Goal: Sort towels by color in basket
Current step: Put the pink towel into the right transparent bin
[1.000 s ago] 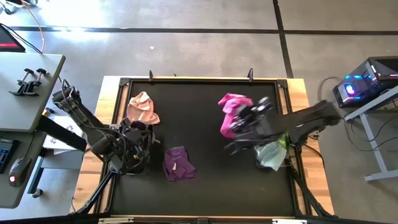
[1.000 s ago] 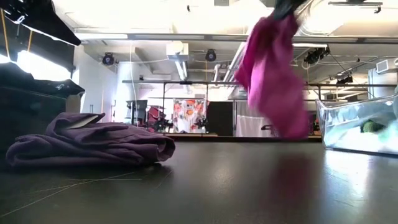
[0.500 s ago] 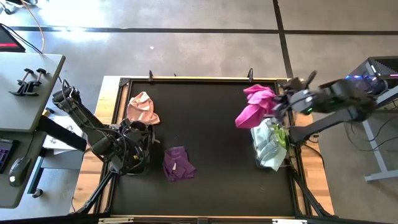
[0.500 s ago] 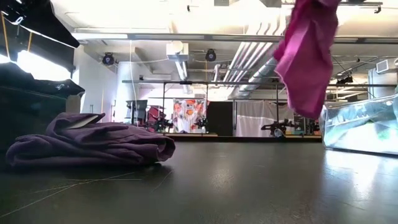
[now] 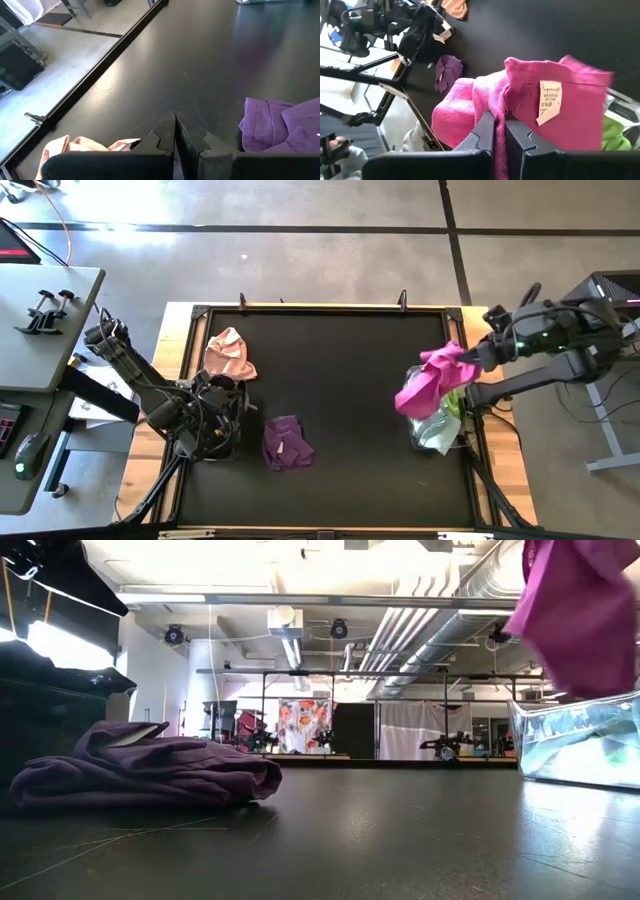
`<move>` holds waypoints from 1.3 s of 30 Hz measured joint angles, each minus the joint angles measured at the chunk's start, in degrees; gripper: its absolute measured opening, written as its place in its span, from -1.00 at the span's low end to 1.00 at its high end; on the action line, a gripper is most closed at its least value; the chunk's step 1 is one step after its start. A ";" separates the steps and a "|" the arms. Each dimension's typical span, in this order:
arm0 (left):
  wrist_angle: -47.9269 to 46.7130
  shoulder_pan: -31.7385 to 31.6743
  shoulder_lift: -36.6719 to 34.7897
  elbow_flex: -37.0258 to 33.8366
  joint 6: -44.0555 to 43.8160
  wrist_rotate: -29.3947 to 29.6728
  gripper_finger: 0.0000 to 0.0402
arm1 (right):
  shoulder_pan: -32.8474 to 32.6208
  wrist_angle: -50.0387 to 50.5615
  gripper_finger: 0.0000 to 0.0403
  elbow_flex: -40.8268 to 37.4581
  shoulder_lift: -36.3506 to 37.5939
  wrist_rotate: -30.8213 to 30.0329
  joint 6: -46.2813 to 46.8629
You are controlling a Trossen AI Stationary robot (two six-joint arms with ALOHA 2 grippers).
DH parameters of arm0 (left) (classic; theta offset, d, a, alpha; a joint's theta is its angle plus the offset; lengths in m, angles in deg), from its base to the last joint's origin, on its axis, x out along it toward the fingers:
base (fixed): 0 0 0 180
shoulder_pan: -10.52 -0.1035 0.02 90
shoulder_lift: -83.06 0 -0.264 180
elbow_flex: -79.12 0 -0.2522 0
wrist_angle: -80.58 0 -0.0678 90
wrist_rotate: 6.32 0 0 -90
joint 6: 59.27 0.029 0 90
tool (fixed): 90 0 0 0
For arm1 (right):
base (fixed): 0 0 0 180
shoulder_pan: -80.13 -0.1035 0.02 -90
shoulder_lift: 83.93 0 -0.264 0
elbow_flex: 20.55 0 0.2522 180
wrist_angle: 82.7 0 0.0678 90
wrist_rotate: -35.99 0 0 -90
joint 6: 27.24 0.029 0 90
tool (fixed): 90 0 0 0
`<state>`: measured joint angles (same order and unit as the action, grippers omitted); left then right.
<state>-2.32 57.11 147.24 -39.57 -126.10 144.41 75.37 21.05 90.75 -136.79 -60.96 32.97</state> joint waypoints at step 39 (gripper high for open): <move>-0.02 -0.07 0.00 0.00 2.56 3.04 -1.00 | -1.22 -11.57 -0.20 -52.84 -13.86 11.00 -3.26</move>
<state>-2.34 57.04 147.24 -39.57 -123.54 147.45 74.15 9.48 37.91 -150.65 -49.96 29.71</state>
